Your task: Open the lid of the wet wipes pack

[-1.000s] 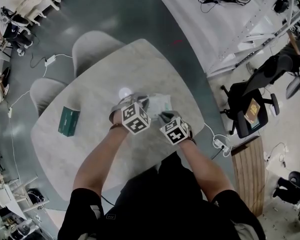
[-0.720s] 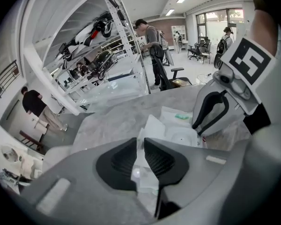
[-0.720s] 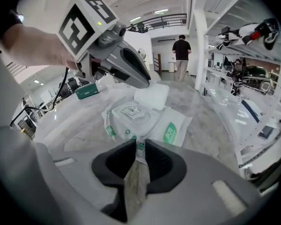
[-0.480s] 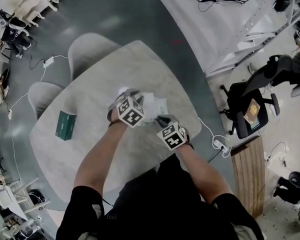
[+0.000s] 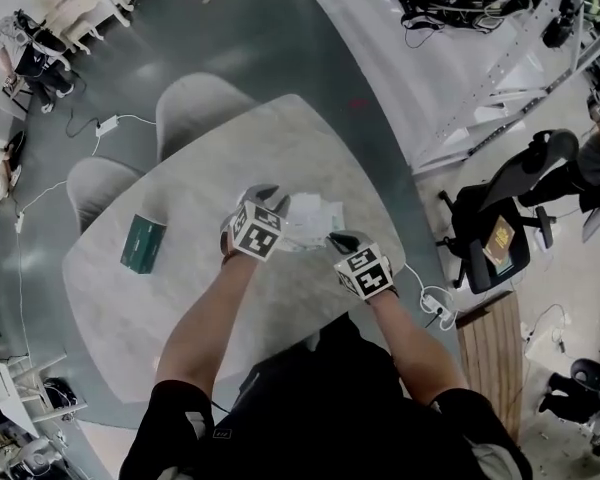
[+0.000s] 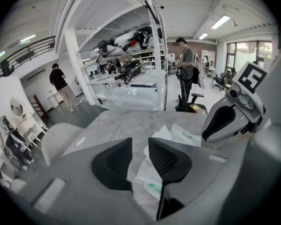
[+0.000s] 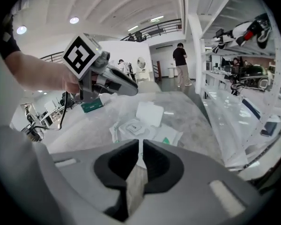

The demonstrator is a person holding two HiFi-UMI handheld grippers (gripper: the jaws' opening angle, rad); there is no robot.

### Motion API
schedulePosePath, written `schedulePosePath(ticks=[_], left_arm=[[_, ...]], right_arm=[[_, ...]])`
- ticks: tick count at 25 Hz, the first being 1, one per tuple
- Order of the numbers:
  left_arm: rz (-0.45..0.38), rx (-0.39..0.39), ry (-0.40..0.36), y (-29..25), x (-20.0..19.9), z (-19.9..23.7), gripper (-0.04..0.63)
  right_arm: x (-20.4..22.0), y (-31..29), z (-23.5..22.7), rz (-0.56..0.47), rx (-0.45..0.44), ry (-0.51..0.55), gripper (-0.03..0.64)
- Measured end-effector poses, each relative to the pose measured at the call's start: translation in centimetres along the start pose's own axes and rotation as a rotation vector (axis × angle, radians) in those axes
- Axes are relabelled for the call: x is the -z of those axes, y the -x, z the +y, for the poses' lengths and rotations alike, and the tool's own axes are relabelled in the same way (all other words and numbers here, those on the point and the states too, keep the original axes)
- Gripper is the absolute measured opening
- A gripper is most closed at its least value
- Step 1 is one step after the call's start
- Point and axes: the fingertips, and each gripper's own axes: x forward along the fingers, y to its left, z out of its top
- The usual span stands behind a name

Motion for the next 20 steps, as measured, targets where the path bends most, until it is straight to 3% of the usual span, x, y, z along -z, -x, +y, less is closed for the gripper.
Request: schedulePosePath(ticks=[10, 20], left_arm=[[-0.264, -0.002, 0.214, 14.1, 3.2, -1.3, 0.071], [-0.383, 0.034, 0.292, 25.2, 7.9, -4.1, 0.051]], right_arm=[[-4.5, 9.0, 8.1, -0.204, 0.094, -0.079, 0.003], [-6.8, 16.8, 17.1, -0.367, 0.144, -0.058, 0.003]])
